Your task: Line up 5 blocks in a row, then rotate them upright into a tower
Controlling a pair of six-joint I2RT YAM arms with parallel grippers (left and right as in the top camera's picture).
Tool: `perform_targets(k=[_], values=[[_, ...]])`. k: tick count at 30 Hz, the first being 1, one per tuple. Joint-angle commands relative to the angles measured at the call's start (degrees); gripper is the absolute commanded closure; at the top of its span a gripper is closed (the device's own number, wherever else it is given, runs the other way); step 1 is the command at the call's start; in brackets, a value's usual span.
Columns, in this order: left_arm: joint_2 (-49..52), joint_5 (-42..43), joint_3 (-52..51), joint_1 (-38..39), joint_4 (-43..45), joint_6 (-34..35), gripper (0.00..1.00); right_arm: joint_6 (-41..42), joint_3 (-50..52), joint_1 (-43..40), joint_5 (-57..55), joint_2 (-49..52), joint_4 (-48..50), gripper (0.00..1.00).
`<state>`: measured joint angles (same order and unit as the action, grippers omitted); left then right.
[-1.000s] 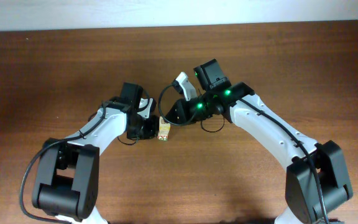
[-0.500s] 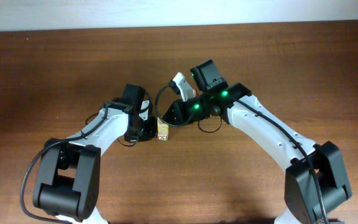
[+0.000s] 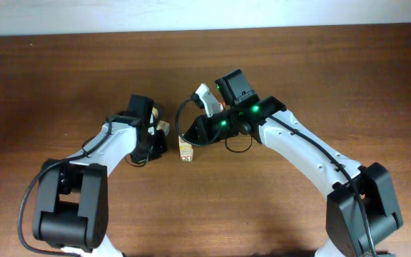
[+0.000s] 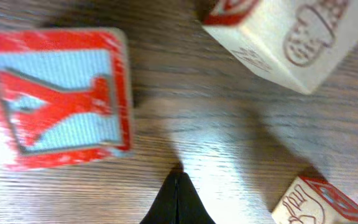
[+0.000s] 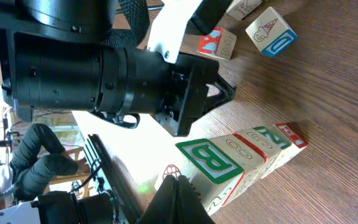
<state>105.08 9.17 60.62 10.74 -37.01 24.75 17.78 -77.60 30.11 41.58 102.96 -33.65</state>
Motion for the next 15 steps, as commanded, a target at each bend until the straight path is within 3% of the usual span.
perform_targets(k=[1, 7, 9, 15], values=[[0.09, -0.7, 0.48, -2.14, 0.48, 1.4, 1.0, -0.55, 2.91, 0.44, -11.89, 4.39, -1.81, 0.96], [0.09, -0.66, 0.48, -3.52, 0.59, 1.55, 1.0, -0.48, 2.91, 0.44, -11.41, 4.39, -1.4, 0.95], [0.09, -0.63, 0.48, -3.52, 0.57, 1.55, 1.0, -0.26, 2.89, 0.42, -11.17, 4.31, -1.42, 0.81], [0.09, -0.66, 0.48, -3.52, 0.59, 1.55, 1.0, -0.28, 2.23, 0.42, -10.32, 3.37, -2.16, 0.78]])
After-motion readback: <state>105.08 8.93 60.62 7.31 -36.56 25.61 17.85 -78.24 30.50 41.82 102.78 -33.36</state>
